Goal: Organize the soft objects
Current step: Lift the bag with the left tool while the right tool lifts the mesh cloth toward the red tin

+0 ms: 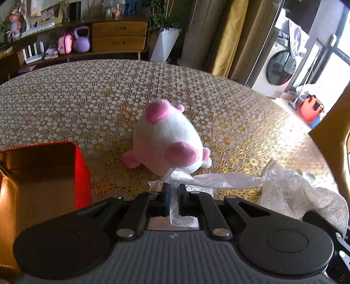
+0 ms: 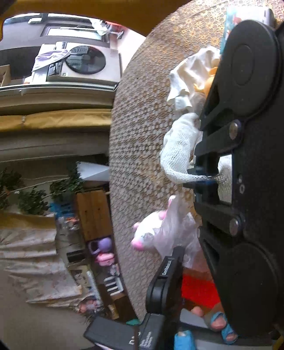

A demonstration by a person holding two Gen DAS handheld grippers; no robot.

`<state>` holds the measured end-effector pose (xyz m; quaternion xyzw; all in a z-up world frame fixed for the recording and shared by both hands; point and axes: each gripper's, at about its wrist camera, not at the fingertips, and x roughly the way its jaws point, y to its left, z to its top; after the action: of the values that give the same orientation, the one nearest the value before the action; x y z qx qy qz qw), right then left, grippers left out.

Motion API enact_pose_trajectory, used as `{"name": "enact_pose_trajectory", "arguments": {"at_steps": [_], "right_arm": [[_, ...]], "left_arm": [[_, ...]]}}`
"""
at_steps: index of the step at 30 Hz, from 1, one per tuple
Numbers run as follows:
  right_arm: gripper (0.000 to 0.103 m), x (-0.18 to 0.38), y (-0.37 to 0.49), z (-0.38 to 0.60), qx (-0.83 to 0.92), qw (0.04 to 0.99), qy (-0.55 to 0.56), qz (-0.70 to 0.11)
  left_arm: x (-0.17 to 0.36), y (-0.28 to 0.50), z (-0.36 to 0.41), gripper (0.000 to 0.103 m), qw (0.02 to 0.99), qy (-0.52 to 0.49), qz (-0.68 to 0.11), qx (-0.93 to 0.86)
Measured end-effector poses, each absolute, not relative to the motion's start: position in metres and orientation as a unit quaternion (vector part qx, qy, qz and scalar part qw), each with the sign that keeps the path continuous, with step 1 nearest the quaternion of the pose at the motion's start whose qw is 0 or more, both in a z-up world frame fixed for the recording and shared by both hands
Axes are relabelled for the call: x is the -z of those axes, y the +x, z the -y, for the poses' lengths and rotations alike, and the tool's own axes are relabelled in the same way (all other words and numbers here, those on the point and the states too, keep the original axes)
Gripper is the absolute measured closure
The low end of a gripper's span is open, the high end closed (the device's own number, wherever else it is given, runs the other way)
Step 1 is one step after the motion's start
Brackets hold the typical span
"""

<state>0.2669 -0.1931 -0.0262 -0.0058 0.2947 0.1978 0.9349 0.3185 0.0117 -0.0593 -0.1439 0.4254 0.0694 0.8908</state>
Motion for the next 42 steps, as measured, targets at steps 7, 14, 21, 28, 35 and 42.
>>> {"name": "enact_pose_trajectory", "arguments": {"at_steps": [7,14,21,28,35,42], "right_arm": [[0.1,-0.011,0.242,0.192,-0.23,0.938,-0.004,-0.26],[0.1,-0.045,0.216,0.181,-0.284,0.932,-0.017,-0.224],[0.1,-0.071,0.198,0.153,-0.339,0.919,-0.035,-0.2],[0.1,-0.093,0.191,0.117,-0.398,0.899,-0.029,-0.179],[0.1,-0.118,0.185,0.07,-0.449,0.879,-0.038,-0.155],[0.1,-0.138,0.182,0.037,-0.48,0.866,-0.034,-0.136]], "left_arm": [[0.023,0.289,-0.016,0.097,0.904,-0.14,-0.402,-0.05],[-0.009,0.255,-0.036,0.096,0.918,-0.115,-0.377,-0.044],[-0.032,0.22,-0.072,0.096,0.926,-0.113,-0.355,-0.058],[-0.05,0.192,-0.113,0.096,0.934,-0.098,-0.334,-0.087],[-0.074,0.17,-0.154,0.096,0.94,-0.081,-0.308,-0.122],[-0.086,0.159,-0.183,0.096,0.942,-0.074,-0.293,-0.143]]}}
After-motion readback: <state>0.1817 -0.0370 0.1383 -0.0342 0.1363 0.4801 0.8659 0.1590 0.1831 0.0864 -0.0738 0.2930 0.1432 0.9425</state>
